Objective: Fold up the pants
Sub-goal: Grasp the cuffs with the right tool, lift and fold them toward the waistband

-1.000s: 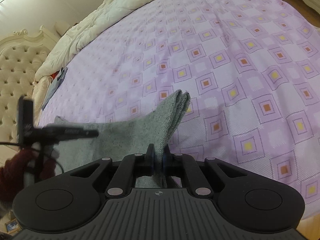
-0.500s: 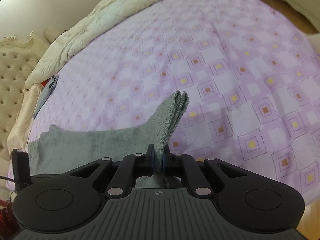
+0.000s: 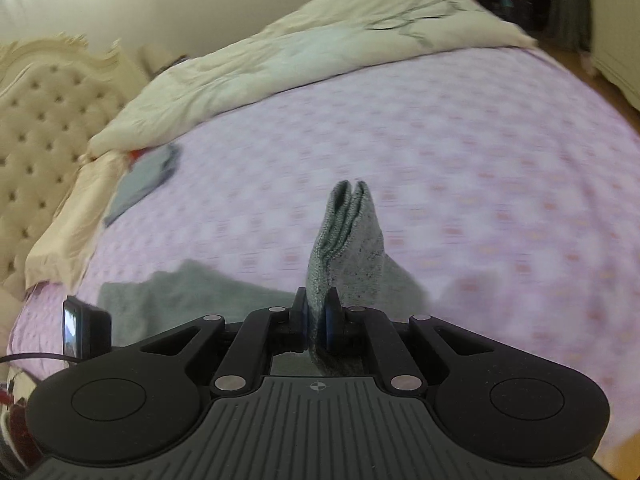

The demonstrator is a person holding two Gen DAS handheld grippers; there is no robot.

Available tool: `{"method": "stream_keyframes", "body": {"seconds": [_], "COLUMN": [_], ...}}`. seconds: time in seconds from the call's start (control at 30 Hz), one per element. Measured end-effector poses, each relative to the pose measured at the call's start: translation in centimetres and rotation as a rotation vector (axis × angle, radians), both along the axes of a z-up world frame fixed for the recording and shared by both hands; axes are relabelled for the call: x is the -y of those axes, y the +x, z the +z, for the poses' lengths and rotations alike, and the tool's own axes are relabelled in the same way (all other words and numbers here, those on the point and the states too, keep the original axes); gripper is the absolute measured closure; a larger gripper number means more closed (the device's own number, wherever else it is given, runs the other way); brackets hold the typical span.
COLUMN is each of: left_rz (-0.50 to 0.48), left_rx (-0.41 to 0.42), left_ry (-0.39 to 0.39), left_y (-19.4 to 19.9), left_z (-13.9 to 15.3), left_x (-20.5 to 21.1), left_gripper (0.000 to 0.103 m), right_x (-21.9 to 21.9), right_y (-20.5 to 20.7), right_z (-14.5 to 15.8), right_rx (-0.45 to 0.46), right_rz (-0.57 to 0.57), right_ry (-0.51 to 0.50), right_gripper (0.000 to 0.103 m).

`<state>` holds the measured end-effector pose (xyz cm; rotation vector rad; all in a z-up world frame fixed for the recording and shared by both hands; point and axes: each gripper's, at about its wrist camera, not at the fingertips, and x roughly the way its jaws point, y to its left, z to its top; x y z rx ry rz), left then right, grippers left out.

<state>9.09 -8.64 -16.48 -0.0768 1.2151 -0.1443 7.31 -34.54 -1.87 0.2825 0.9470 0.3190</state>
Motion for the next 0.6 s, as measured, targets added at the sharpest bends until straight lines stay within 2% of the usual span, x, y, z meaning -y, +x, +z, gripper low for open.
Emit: {"method": "stream_keyframes", "body": {"seconds": [0.17,0.33,0.43,0.53,0.6], "left_rz": [0.003,0.017,0.021,0.018,0.019], "left_rx": [-0.004,-0.014,-0.019,-0.019,-0.012], "left_ry": [0.019,0.022,0.023,0.018,0.007], "left_y": [-0.2,0.0,0.0,0.0,0.1], "left_z": [0.5,0.7,0.6,0.9,1.3], "left_x": [-4.9,-7.9,-8.7,-8.9,-9.4], "left_gripper": [0.083,0.083,0.083,0.083,0.083], "right_x": [-9.9,-16.3,-17.8,-18.0,-17.5], "right_y": [1.3,2.0,2.1,2.0,1.6], "right_z": [-5.6,-11.7,-13.8,-14.4,-13.3], "right_rx": [-0.035,-0.091,-0.111,-0.153,-0.126], "right_rz": [0.065,0.085,0.104,0.138,0.143], "right_ry": [-0.029,-0.099,-0.075,0.004,0.032], "right_gripper": [0.095,0.095,0.089,0.070,0.070]}}
